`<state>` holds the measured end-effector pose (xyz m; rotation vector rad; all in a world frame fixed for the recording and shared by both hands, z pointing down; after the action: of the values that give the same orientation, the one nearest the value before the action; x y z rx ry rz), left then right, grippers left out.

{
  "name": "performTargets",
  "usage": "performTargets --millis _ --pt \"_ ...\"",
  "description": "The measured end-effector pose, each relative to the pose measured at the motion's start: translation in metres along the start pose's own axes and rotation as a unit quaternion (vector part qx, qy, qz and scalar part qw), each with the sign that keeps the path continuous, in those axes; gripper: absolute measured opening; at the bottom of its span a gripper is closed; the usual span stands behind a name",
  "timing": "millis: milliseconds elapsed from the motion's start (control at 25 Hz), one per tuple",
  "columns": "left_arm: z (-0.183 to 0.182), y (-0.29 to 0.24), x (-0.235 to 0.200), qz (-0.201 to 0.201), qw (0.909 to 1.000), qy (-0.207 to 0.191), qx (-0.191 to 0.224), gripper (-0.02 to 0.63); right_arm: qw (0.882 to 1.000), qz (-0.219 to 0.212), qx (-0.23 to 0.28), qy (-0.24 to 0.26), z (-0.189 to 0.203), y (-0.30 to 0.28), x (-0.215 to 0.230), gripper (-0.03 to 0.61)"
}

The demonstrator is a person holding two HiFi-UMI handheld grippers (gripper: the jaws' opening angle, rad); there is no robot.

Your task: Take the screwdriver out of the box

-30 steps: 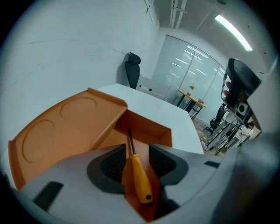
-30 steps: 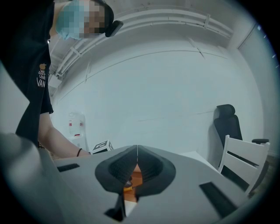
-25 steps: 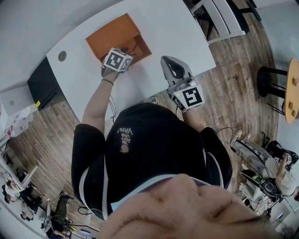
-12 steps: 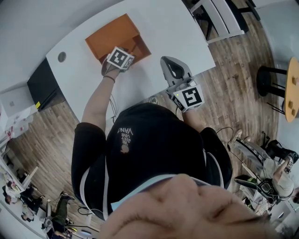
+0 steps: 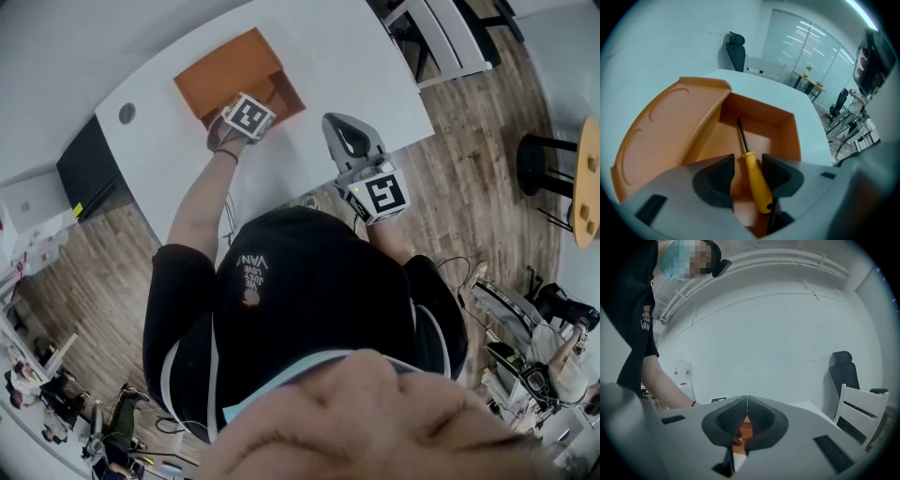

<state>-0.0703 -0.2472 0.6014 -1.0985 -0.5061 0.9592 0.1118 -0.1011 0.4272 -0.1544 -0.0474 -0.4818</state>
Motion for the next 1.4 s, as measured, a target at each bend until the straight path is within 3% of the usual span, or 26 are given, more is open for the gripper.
performTargets --millis 280,1000,1200,1400 --pt "0.002 -0.008 0.007 0.005 0.9999 -0.008 -0.011 0.147 1.0 -0.003 0.004 0.001 0.007 0.001 0.001 0.012" --pt "0.004 -0.011 0.014 0.017 0.9991 0.035 -0.014 0.091 1.0 0.0 0.012 -0.002 0.003 0.007 0.003 0.012" --pt "-0.002 0.003 0.005 -0.02 0.9996 0.02 0.004 0.089 1.0 -0.001 0.015 -0.001 0.003 0.011 0.004 0.012" --pt "-0.002 0.008 0.005 -0.028 0.9994 0.022 0.004 0.089 1.0 -0.005 0.017 -0.002 0.004 0.014 0.007 0.012"
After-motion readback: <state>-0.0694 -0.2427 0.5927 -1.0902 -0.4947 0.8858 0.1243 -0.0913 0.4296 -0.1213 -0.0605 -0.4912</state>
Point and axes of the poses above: the fingertips, and each gripper's own axes: y backward along the fingers, x to its right, z out of its underside, the point moved 9 cm from there along y, backward along the fingers, and after that the axes turned 3 degrees about z, right-handed, at the moved point
